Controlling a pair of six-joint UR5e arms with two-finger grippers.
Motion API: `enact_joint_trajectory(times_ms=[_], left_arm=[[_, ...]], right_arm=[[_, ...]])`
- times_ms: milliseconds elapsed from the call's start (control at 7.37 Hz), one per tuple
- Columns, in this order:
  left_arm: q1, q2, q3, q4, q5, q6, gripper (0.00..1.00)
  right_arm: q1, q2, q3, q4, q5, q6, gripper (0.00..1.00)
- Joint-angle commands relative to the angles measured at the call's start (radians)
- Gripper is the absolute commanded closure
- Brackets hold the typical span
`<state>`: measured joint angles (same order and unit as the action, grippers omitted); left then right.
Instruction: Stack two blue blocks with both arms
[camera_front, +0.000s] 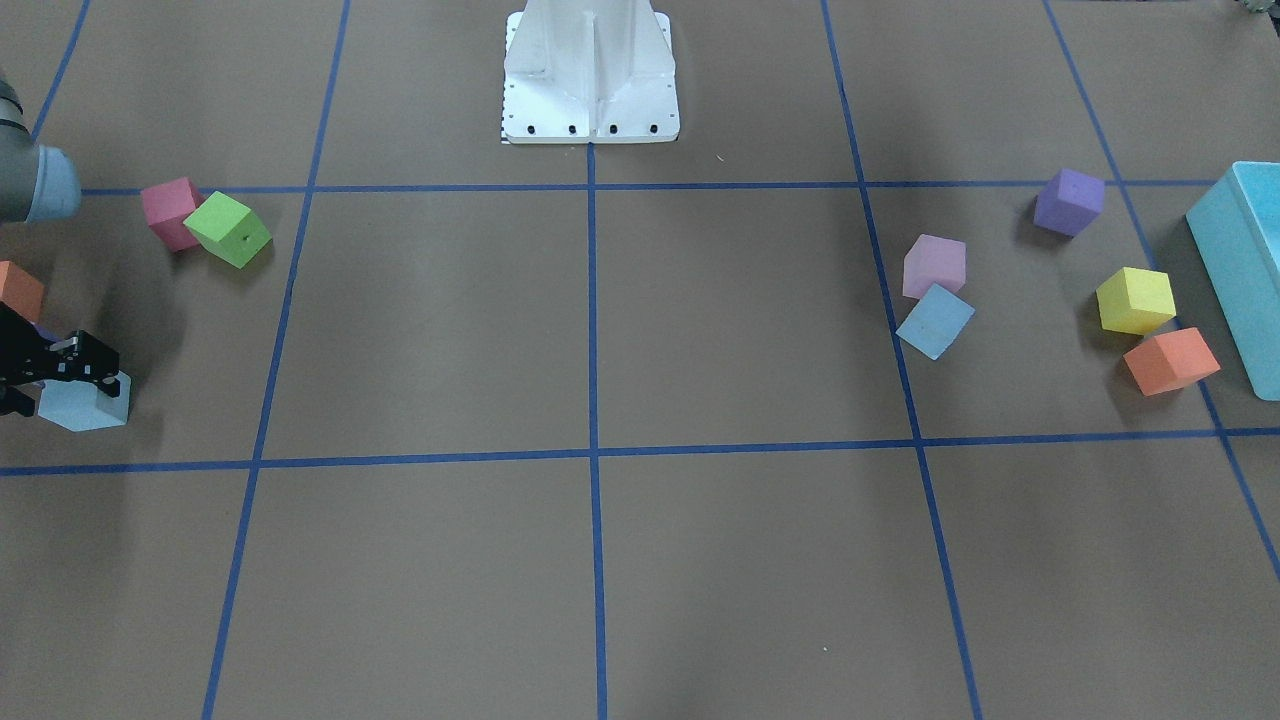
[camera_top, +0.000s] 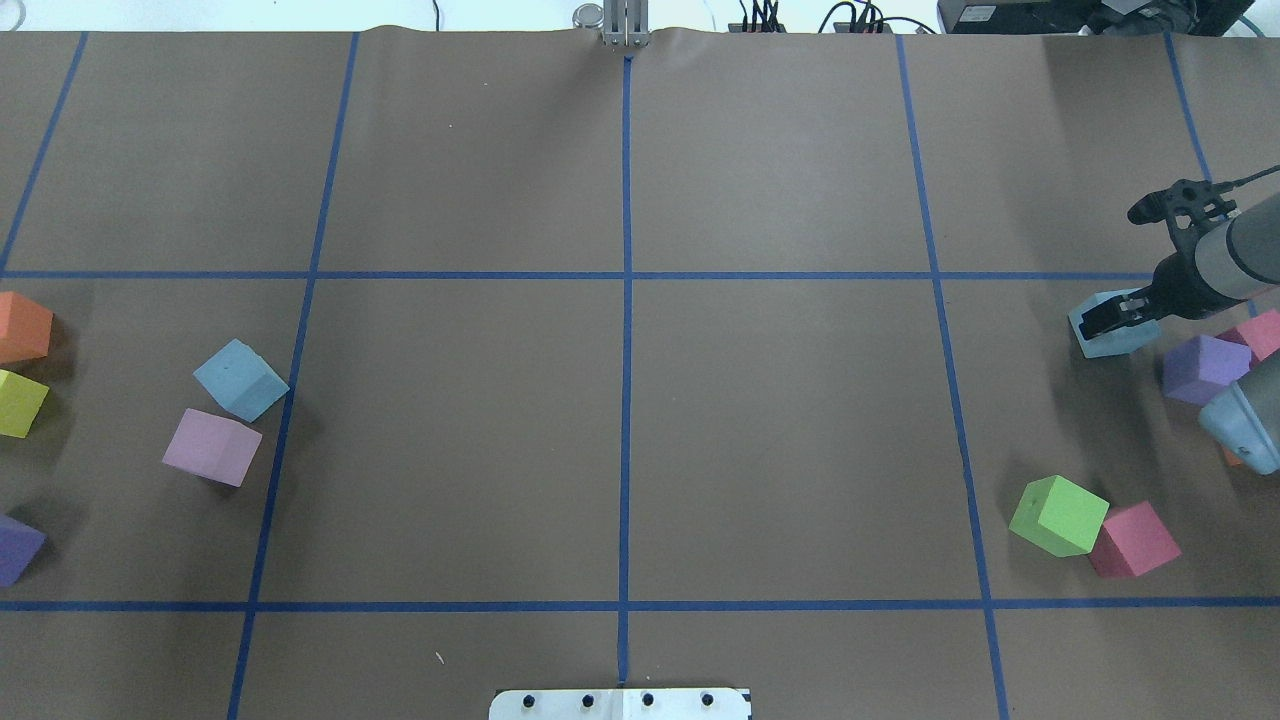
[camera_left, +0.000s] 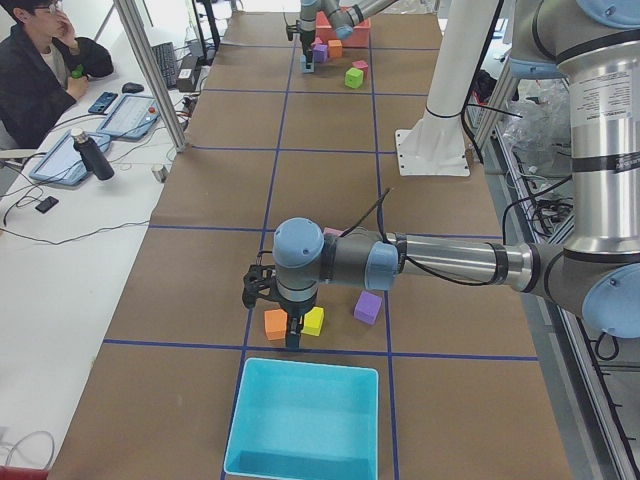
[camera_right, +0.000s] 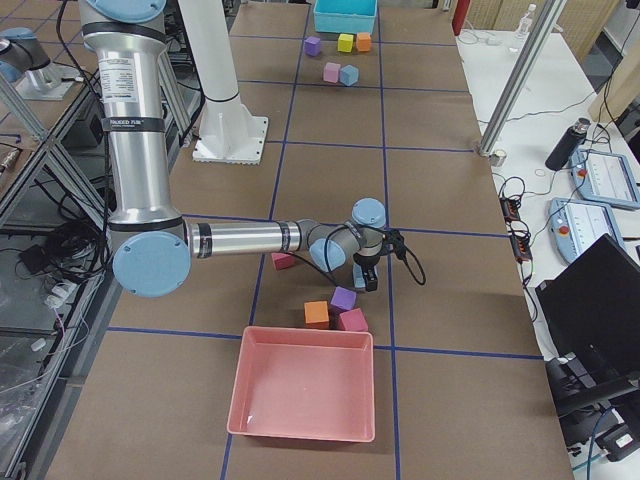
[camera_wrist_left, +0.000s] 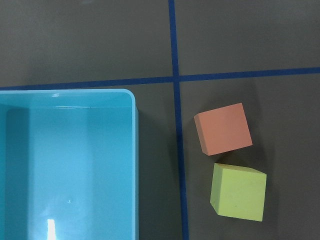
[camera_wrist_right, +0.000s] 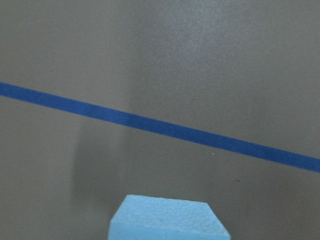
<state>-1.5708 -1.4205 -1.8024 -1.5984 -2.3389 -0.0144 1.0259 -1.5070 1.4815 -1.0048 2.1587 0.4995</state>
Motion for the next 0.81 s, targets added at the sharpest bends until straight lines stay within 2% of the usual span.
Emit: enact_joint_trajectory(times_ms=[0,271,407,679], left_arm=[[0.0,0.0,0.0,0.0,0.0,0.001,0.02],[0.0,0.0,0.001,0.0,0.0,0.001,0.02],[0.0,0.002,0.003,0.0,0.0,0.001,0.02],[0.0,0.0,0.003,0.0,0.0,-0.001,0.02]], right_arm=[[-0.004,0.001,0.009,0.0,0.001,-0.01,0.99],[-0.003,0.005,0.083,0.0,0.0,-0.01,1.0],[-0.003,0.052,0.13,-0.012,0.009,0.005,1.0],[-0.07,0.176,0.129,-0.02,0.01,0.159,1.0]])
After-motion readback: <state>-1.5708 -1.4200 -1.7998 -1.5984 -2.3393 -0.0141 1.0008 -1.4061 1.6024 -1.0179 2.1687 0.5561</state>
